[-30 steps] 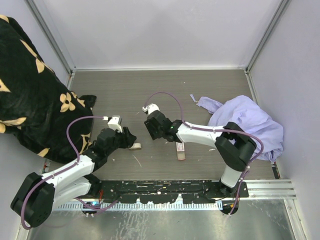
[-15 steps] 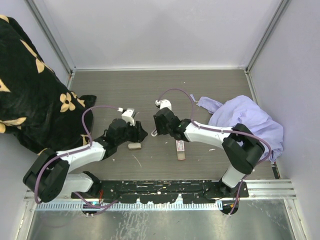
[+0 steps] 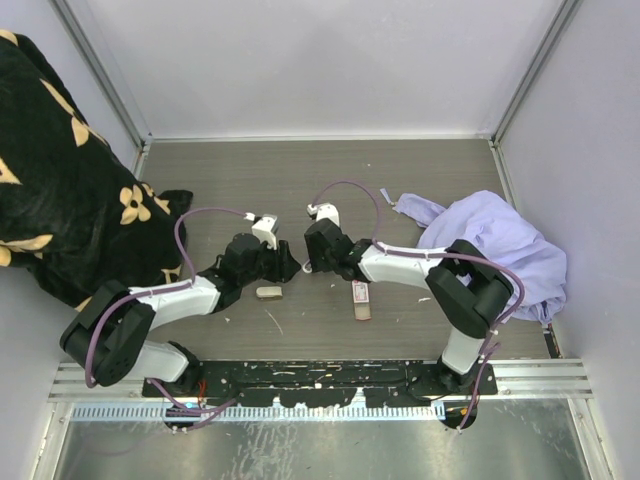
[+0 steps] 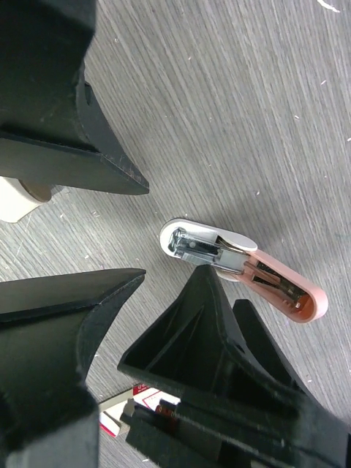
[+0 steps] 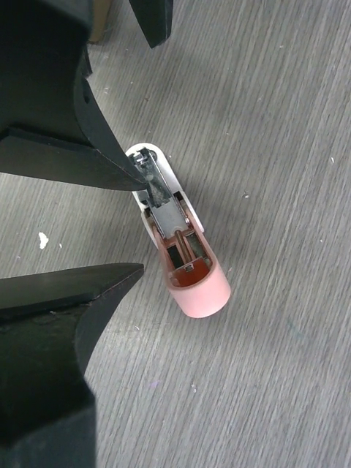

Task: Load the staples into the stapler
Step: Adjust the staple at the center of the board.

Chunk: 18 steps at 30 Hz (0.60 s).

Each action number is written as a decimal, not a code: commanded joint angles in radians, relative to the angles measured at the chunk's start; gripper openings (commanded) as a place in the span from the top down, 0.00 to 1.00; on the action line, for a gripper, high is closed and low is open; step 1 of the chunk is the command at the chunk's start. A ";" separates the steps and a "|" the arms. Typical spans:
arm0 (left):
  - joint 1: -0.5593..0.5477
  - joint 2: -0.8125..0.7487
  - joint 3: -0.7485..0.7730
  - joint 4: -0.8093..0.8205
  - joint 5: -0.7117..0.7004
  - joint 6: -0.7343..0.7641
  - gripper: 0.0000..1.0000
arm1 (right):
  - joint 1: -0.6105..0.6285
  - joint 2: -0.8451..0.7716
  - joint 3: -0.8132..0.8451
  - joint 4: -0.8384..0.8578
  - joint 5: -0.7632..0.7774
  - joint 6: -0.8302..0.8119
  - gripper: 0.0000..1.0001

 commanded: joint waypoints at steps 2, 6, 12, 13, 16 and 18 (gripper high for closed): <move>-0.004 0.011 0.014 0.077 0.006 0.013 0.54 | 0.004 0.021 0.062 0.052 0.016 0.013 0.50; -0.004 0.024 0.014 0.084 0.010 0.012 0.54 | 0.004 0.037 0.079 0.052 0.018 0.013 0.50; -0.006 0.025 0.013 0.087 0.008 0.012 0.55 | 0.004 0.067 0.097 0.047 0.024 0.011 0.50; -0.005 0.026 0.014 0.087 0.009 0.012 0.55 | 0.004 0.074 0.101 0.042 0.024 0.009 0.50; -0.006 0.024 0.011 0.085 0.008 0.013 0.55 | 0.004 0.079 0.105 0.025 0.033 0.008 0.50; -0.005 0.021 0.009 0.087 0.005 0.013 0.55 | 0.004 0.068 0.095 0.021 0.036 0.006 0.50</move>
